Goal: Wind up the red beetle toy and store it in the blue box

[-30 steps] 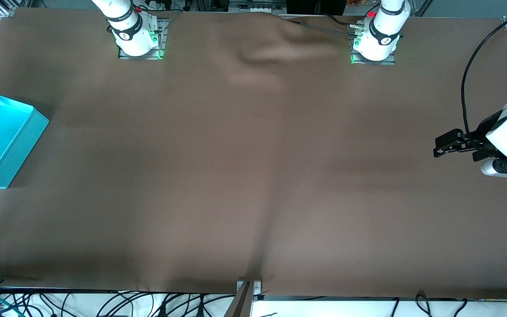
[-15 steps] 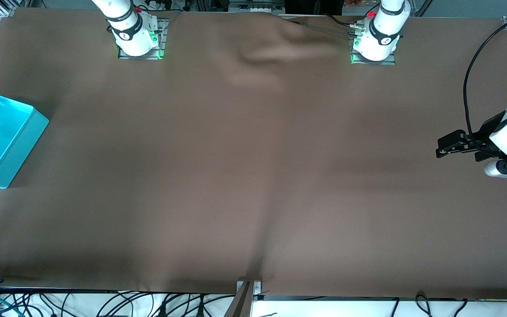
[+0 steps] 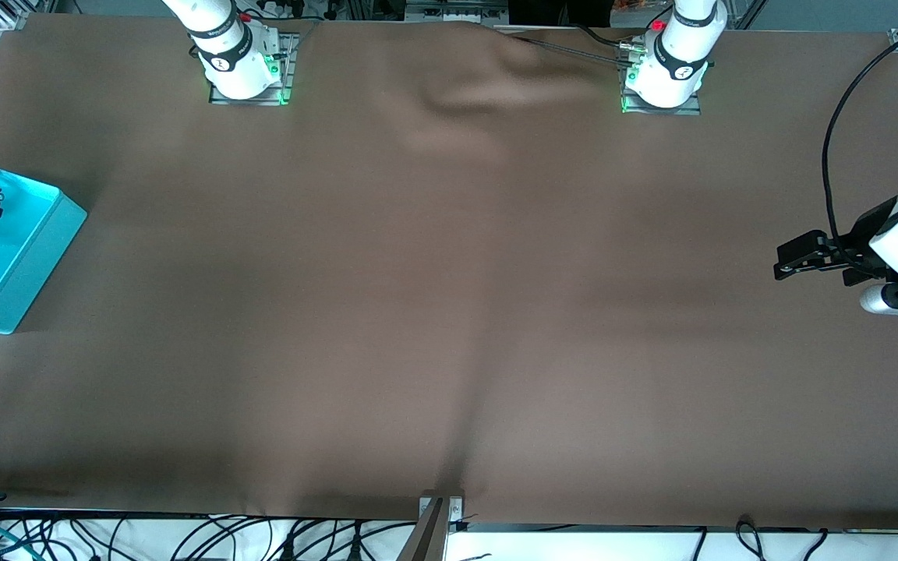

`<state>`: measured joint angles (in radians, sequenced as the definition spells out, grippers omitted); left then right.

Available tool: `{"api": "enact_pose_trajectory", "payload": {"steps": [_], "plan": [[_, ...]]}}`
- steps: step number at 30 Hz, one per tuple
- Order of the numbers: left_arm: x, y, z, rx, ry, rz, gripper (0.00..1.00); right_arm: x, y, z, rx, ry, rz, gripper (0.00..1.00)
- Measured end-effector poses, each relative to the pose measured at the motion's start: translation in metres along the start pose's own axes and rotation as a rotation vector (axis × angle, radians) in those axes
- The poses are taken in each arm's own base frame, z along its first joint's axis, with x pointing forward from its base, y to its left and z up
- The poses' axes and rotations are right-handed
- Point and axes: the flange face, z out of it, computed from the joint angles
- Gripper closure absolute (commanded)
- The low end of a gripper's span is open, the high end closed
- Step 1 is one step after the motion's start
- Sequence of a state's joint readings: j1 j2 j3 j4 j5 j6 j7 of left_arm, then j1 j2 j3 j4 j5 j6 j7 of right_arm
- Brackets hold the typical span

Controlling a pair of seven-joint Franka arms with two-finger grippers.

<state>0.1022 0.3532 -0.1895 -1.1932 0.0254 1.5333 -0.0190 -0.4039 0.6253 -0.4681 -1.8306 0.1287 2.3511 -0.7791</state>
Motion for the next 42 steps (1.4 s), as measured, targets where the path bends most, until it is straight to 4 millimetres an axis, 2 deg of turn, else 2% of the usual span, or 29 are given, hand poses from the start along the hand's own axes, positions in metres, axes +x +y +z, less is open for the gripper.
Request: {"api": "enact_pose_trajectory", "payload": {"steps": [17,22,25,35,42], "plan": [[0.000,0.000,0.001,0.000,-0.002,0.000,0.00,0.001,0.000,-0.001,-0.001,0.003,-0.012,0.29],[0.001,0.000,0.002,-0.001,-0.004,0.000,0.00,0.003,0.001,-0.005,-0.005,0.010,-0.014,0.15],[0.001,0.000,0.003,-0.001,-0.006,0.000,0.00,0.005,0.002,-0.009,-0.009,0.017,-0.016,0.00],[0.001,0.000,0.004,-0.001,-0.007,0.000,0.00,0.014,-0.005,-0.028,0.005,0.038,-0.031,0.00],[0.001,0.000,0.004,-0.001,-0.007,0.000,0.00,0.018,-0.017,-0.043,0.038,0.041,-0.042,0.00]]}}
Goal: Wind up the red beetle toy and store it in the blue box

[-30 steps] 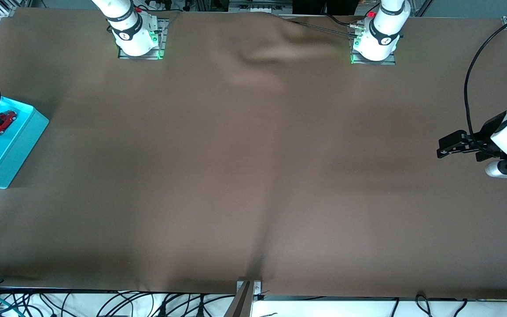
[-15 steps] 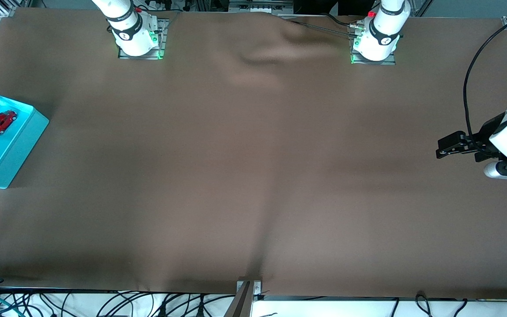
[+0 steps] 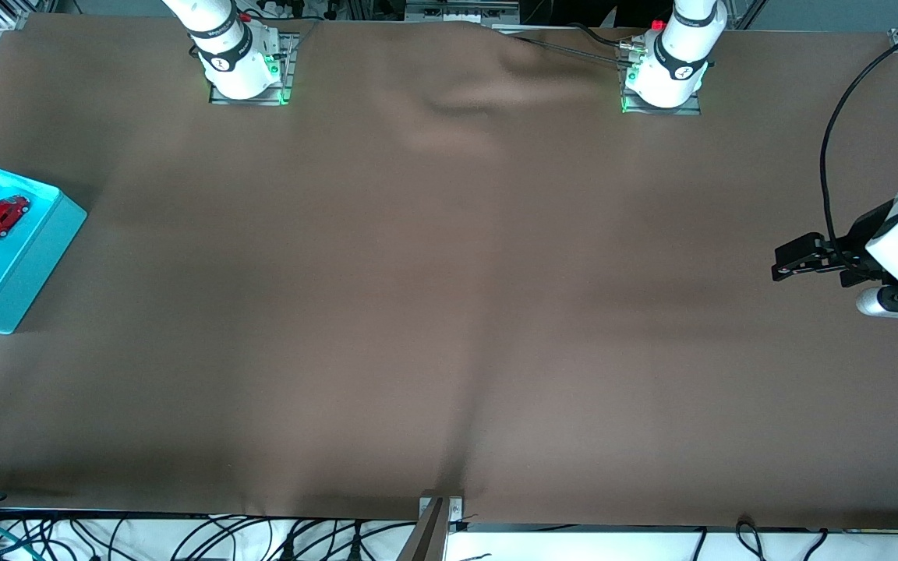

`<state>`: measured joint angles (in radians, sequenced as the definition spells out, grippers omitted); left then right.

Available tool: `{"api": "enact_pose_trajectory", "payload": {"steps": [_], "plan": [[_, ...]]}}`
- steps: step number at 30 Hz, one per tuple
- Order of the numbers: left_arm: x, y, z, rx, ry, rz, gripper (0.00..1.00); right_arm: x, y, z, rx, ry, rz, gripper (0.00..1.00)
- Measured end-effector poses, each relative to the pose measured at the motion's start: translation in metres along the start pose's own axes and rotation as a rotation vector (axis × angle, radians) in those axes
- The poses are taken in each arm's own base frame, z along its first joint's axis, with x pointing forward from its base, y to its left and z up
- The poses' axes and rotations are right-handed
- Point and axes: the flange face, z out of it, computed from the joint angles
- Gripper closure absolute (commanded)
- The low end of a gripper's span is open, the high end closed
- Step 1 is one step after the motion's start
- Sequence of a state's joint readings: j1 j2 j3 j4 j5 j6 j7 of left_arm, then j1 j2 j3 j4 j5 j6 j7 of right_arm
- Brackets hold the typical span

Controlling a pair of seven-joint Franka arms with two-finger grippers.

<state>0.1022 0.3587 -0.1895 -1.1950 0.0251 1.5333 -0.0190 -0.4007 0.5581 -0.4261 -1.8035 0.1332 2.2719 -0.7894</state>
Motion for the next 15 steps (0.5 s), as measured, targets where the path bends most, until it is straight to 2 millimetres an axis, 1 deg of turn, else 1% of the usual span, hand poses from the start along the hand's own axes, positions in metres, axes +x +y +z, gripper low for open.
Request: {"api": "enact_pose_trajectory", "payload": {"steps": [10,15], "plan": [[0.000,0.000,0.000,0.000,0.000,0.000,0.00,0.009,-0.021,-0.021,0.046,-0.003,-0.012,0.00],[0.000,0.000,0.000,0.000,0.000,0.000,0.00,0.012,-0.028,-0.027,0.060,-0.004,-0.022,0.00]]}}
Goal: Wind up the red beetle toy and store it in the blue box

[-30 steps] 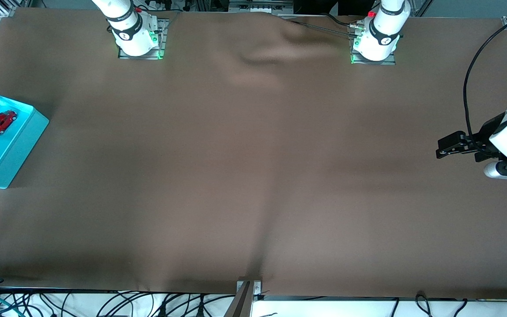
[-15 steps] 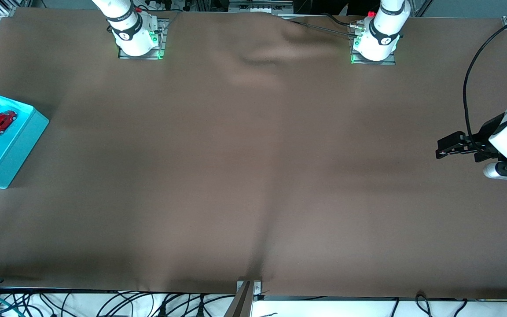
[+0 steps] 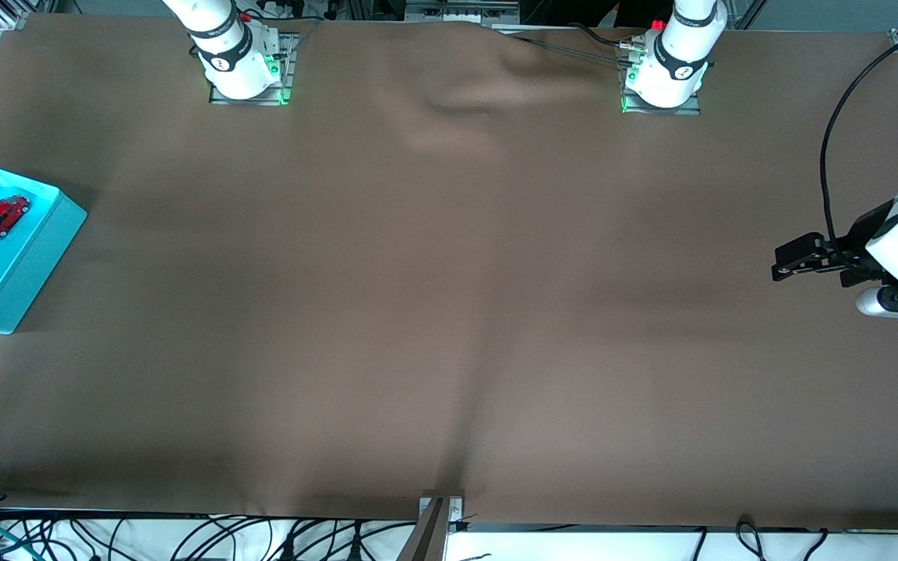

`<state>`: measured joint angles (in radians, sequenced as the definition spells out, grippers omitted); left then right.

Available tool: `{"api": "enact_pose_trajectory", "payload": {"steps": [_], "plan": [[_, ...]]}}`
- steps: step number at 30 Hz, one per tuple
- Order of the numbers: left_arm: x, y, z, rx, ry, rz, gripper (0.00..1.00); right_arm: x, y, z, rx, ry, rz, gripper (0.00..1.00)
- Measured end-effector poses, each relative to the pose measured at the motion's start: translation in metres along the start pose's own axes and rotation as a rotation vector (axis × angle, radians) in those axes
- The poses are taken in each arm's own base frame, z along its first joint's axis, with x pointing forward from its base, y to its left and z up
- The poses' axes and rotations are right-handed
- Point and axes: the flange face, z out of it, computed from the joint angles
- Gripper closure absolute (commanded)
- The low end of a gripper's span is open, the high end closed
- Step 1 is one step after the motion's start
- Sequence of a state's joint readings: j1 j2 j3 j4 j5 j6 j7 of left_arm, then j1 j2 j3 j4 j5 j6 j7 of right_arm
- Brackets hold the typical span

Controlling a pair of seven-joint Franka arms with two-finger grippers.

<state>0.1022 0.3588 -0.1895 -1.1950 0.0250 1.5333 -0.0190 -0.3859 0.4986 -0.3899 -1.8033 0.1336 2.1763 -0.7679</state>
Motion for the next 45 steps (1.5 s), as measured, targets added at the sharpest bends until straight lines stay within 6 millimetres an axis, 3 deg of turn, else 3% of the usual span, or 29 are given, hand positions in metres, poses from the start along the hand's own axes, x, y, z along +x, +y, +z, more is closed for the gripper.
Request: {"api": "enact_pose_trajectory", "payload": {"steps": [8,16,25,34,45], "plan": [[0.000,0.000,0.000,0.000,0.000,0.000,0.00,0.001,-0.009,-0.009,0.027,-0.009,-0.011,0.00],[0.000,0.000,0.000,0.000,0.000,0.000,0.00,-0.001,-0.019,-0.035,0.053,-0.007,-0.024,0.00],[0.000,0.000,0.000,0.000,0.000,0.000,0.00,-0.004,-0.024,-0.051,0.081,-0.026,-0.032,0.00],[0.000,0.000,0.000,0.000,0.000,0.000,0.00,-0.004,-0.036,-0.092,0.089,-0.001,-0.053,0.00],[0.000,0.001,0.000,-0.010,0.000,0.000,0.00,-0.019,-0.042,-0.132,0.090,0.007,-0.063,0.00]]}}
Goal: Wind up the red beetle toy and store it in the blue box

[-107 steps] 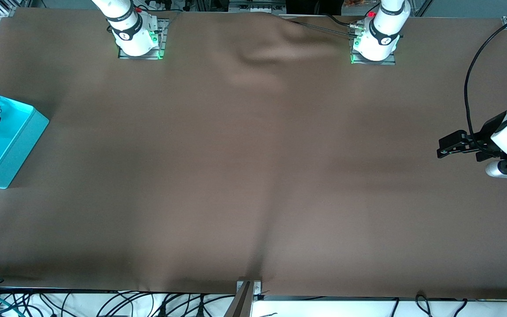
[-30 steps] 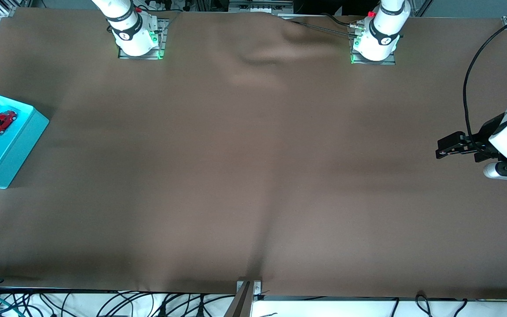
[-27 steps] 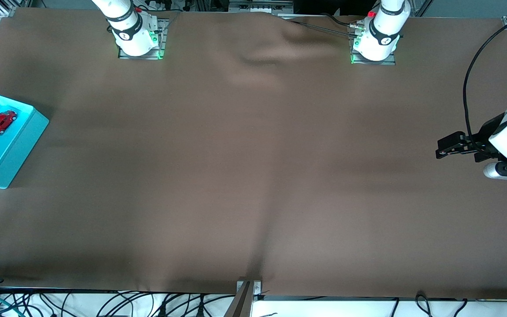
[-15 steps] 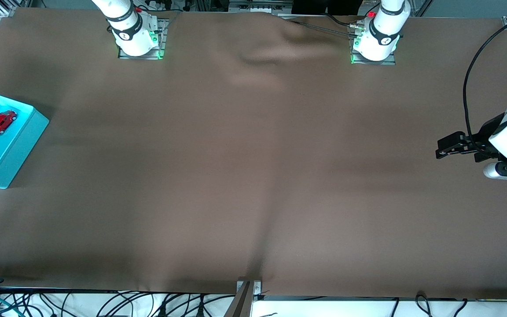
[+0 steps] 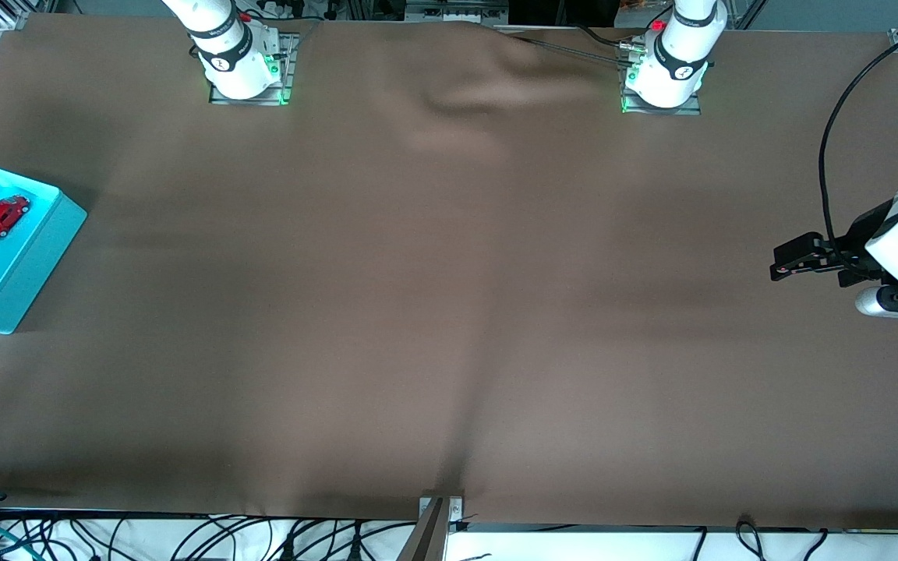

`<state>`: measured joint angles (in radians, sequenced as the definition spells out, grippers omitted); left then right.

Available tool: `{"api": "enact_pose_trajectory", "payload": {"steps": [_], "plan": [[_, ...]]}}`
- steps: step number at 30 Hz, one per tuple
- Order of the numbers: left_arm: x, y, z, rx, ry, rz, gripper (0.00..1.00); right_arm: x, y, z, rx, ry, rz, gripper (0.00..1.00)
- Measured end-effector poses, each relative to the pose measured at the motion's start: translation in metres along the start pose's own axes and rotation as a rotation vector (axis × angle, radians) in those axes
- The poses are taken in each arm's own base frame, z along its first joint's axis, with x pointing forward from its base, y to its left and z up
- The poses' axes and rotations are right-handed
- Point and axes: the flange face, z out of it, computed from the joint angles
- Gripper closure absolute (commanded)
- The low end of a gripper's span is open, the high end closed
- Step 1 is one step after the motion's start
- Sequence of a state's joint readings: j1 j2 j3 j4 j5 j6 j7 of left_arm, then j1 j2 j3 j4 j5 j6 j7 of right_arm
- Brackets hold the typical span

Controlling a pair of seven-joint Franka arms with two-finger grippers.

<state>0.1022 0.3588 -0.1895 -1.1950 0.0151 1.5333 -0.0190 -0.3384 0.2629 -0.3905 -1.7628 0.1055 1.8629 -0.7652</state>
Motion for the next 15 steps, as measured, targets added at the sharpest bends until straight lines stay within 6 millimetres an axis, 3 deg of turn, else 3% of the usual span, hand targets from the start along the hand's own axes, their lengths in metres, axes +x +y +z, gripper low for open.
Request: {"api": "enact_pose_trajectory", "payload": {"steps": [8,15], "plan": [[0.000,0.000,0.000,-0.002,-0.001,0.000,0.00,-0.010,-0.019,-0.039,-0.003,0.021,-0.001,0.00],[0.000,-0.002,0.001,-0.001,-0.002,-0.004,0.00,-0.010,-0.037,-0.059,-0.023,0.028,-0.002,0.00]]}}
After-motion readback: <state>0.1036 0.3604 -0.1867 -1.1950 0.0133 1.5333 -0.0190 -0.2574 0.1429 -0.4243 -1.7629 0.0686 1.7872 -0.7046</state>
